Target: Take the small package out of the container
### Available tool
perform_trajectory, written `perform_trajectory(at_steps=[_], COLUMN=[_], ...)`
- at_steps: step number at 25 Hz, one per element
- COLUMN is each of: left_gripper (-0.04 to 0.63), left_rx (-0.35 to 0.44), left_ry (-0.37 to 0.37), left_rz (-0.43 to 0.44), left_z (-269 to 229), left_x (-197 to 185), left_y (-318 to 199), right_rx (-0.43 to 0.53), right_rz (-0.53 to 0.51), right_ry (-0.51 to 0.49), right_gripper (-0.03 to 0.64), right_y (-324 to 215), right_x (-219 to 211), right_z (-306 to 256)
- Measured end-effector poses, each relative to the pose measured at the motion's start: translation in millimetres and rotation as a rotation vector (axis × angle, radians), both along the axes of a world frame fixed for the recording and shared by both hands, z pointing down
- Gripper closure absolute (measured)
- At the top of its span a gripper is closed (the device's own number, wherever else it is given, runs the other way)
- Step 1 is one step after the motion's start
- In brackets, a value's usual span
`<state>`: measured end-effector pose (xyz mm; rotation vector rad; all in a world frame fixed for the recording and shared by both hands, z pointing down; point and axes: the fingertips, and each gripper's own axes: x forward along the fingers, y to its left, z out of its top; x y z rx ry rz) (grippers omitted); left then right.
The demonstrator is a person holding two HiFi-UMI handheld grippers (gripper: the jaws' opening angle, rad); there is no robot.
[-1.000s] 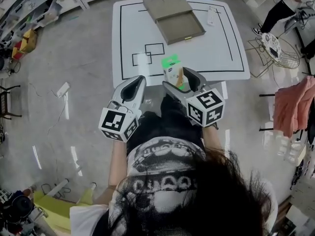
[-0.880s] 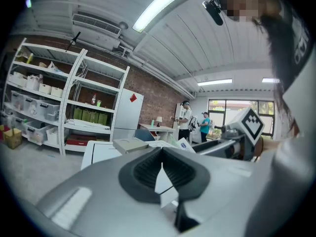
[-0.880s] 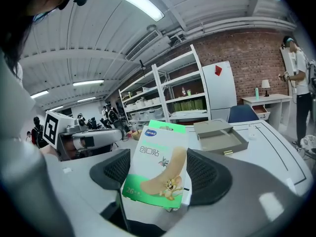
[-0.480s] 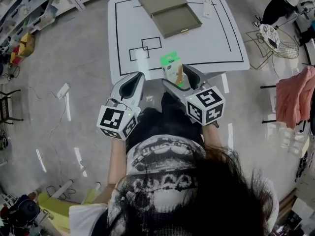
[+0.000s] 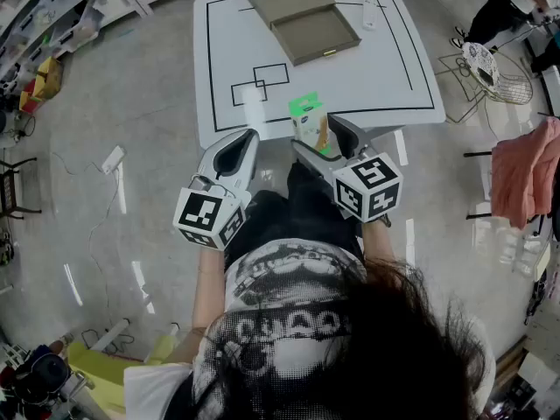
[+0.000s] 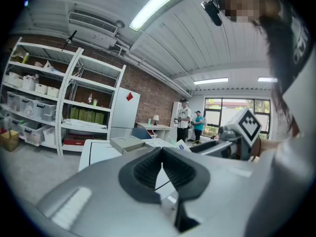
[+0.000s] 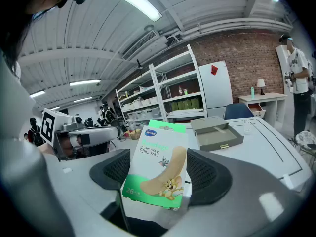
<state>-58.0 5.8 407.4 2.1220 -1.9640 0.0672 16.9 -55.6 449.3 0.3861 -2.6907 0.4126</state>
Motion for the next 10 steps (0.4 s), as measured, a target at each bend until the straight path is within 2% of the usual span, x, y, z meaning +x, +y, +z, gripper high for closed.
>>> perform_trajectory(at_steps=[10], left_gripper=[0.595], left_rx=[-0.01], left_ry=[0.001], left_rz=[0.011], left_z=[4.7], left_x=[-2.2], left_y=[-2.4], right_rx=[-0.008], right_rz=[0.012], right_ry=[0.004], right_gripper=[0.252], right_y=[-2.5], right_x=[-0.7], right_z=[3.8])
